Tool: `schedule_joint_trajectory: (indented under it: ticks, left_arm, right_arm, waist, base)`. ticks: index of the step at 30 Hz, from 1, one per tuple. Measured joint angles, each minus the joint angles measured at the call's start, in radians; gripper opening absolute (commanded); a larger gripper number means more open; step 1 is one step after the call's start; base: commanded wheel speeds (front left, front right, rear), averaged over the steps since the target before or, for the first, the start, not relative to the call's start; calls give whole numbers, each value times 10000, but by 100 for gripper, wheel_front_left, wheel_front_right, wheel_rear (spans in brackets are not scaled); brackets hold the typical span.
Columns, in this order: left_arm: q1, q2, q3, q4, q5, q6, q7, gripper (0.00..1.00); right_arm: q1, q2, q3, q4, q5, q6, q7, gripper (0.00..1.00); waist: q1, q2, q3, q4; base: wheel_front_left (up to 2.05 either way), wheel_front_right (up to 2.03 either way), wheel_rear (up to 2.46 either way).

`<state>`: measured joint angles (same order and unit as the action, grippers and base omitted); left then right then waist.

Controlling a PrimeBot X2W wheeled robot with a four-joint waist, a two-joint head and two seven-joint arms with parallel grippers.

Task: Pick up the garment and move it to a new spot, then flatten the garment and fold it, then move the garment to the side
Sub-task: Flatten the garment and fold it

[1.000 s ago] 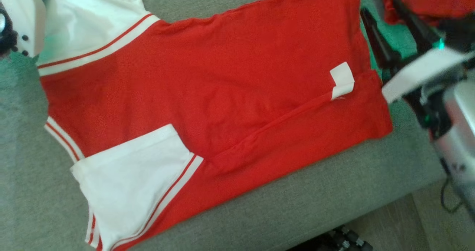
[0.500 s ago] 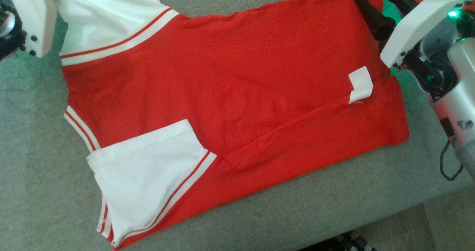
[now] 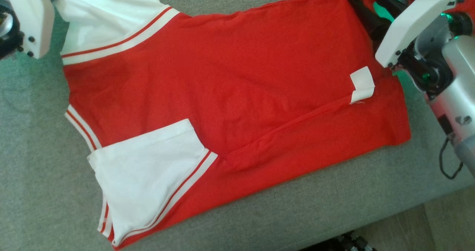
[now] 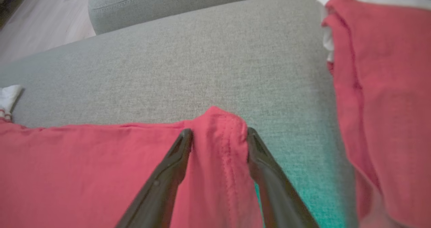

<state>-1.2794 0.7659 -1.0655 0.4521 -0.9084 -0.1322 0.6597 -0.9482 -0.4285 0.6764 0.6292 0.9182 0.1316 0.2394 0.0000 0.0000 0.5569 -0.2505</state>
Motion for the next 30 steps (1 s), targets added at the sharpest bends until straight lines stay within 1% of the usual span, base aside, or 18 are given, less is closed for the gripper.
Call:
schedule_joint_trajectory:
  ticks: [1, 2, 3, 5, 6, 8, 9, 12, 16, 22, 27, 28, 29, 30]
  left_arm:
    - [-51, 0, -25, 0, -12, 0, -10, 0]
    - [-94, 2, -35, 0, -12, -2, -10, 0]
    - [-129, 4, -50, 0, -12, 0, -12, 0]
    - [-177, 6, -96, 0, -17, -2, -17, 0]
    - [-195, 6, -128, 2, -69, -2, -58, 0]
    - [-248, 8, -209, 8, -84, -2, -96, 0]
    - [-292, 8, -280, 8, -88, -2, -100, 0]
    - [-292, 17, -360, 8, -165, -2, -203, 0]
    - [-326, 67, -491, -52, -163, -2, -596, 0]
    - [-578, 113, -740, -176, -79, -2, -1553, 0]
    - [-884, 127, -1097, -270, 359, -2, -3010, 0]
    - [-884, 127, -1097, -270, 359, -2, -3010, 0]
    - [-1076, 115, -1225, -234, 522, -2, -3730, 0]
    - [-1157, 92, -1262, -205, 545, -2, -4063, 0]
  right_arm:
    - [-71, -2, 38, 21, 33, 0, -73, 67]
    - [-145, -2, 73, 38, 63, 0, -138, 56]
    - [-231, -2, 119, 75, 65, 0, -198, 48]
    - [-367, -23, 228, 148, 75, 0, -219, 39]
    - [-406, -31, 270, 190, 82, 0, -286, 39]
    - [-465, -44, 349, 278, 121, 0, -326, 33]
    - [-467, -65, 441, 368, 138, 0, -393, 17]
    - [-474, -82, 556, 543, 146, 0, -564, 0]
    - [-621, -90, 671, 740, 144, 0, -836, 0]
    - [-956, -173, 752, 903, 148, 0, -1315, 0]
    - [-1088, -213, 736, 1151, 148, 0, -2000, 0]
    - [-1088, -213, 736, 1151, 148, 0, -2000, 0]
    - [-1137, -217, 706, 1267, 148, 0, -2288, 0]
    - [-1151, -222, 681, 1340, 148, 0, -2405, 0]
  waist:
    - [0, 0, 0, 1]
    - [0, 0, 0, 1]
    - [0, 0, 0, 3]
    - [0, 0, 5, 15]
    - [0, 0, 9, 23]
    - [0, 0, 17, 41]
    - [0, 0, 21, 63]
    - [0, 0, 19, 94]
    - [0, 0, 0, 135]
    - [0, 0, -67, 221]
    - [0, 0, -207, 337]
    - [0, 0, -207, 337]
    - [0, 0, -286, 400]
    - [0, 0, -327, 441]
  base:
    - [0, 0, 0]
    - [0, 0, 0]
    - [0, 0, 0]
    - [0, 0, 0]
    - [0, 0, 0]
    - [0, 0, 0]
    - [0, 0, 0]
    - [0, 0, 0]
    - [0, 0, 0]
    - [0, 0, 0]
    - [0, 0, 0]
    - [0, 0, 0]
    - [0, 0, 0]
    - [0, 0, 0]
